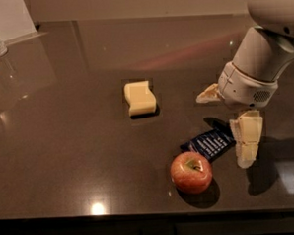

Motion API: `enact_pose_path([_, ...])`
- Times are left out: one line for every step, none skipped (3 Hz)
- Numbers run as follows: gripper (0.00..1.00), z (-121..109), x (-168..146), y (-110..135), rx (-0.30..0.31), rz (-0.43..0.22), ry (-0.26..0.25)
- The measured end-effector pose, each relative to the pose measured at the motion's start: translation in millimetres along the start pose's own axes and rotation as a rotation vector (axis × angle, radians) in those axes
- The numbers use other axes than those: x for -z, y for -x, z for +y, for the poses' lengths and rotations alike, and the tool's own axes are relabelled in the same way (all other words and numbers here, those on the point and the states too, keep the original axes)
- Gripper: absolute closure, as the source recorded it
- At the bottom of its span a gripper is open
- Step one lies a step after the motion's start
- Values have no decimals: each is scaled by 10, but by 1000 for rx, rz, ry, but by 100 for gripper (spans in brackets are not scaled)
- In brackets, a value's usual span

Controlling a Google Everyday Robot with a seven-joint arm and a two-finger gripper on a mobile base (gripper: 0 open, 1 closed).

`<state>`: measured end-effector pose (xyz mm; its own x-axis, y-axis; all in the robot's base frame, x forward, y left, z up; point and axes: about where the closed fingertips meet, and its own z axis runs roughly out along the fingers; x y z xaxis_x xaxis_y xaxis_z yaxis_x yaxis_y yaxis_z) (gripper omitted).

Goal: Move rxbar blueberry near apple

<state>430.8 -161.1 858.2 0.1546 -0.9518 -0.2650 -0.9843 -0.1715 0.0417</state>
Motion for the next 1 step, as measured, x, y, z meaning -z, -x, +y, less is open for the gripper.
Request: enact_pose_path([0,0,0,0,0,0,0])
